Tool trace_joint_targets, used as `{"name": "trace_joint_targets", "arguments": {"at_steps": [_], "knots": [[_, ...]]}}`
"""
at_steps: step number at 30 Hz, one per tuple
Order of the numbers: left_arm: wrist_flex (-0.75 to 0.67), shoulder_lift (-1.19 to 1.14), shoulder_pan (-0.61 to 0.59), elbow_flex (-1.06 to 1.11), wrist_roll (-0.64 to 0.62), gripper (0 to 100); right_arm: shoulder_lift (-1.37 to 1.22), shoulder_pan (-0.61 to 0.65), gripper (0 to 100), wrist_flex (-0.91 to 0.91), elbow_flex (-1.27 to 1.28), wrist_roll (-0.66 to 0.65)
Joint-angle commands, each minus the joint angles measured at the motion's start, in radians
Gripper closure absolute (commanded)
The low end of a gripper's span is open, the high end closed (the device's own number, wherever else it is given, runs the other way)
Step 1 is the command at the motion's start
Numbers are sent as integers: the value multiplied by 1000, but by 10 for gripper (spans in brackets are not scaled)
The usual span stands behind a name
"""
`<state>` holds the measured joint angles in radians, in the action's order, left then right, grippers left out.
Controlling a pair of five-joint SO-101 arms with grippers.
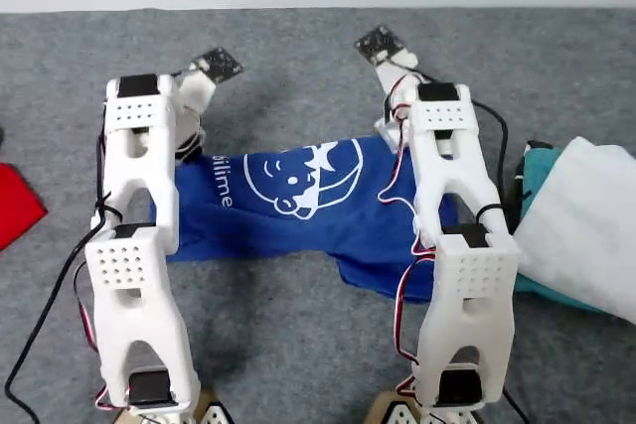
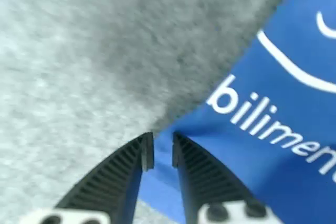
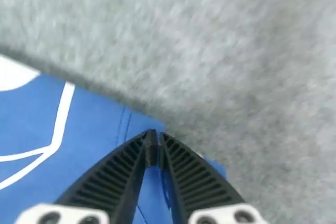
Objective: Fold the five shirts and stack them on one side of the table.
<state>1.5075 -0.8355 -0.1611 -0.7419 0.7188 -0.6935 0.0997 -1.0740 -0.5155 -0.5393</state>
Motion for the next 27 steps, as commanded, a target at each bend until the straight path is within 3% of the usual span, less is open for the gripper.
{"name": "trace_joint_targets", "arguments": {"at_steps": [1, 5, 10, 17, 22, 27], "knots": [[91, 8, -3, -131, -17, 932, 16, 15, 989, -82, -121, 9], [238, 8, -2, -269, -15, 931, 16, 15, 987, -249, -252, 12], [250, 68, -11, -257, -18, 930, 16, 31, 988, -464, -431, 12], [249, 384, 46, 188, -14, 930, 8, 71, 988, -722, -592, 12], [247, 552, 138, 529, -12, 930, 16, 36, 988, -722, -542, 15], [244, 583, 158, 708, -12, 930, 19, 1, 989, -725, -523, 63]]}}
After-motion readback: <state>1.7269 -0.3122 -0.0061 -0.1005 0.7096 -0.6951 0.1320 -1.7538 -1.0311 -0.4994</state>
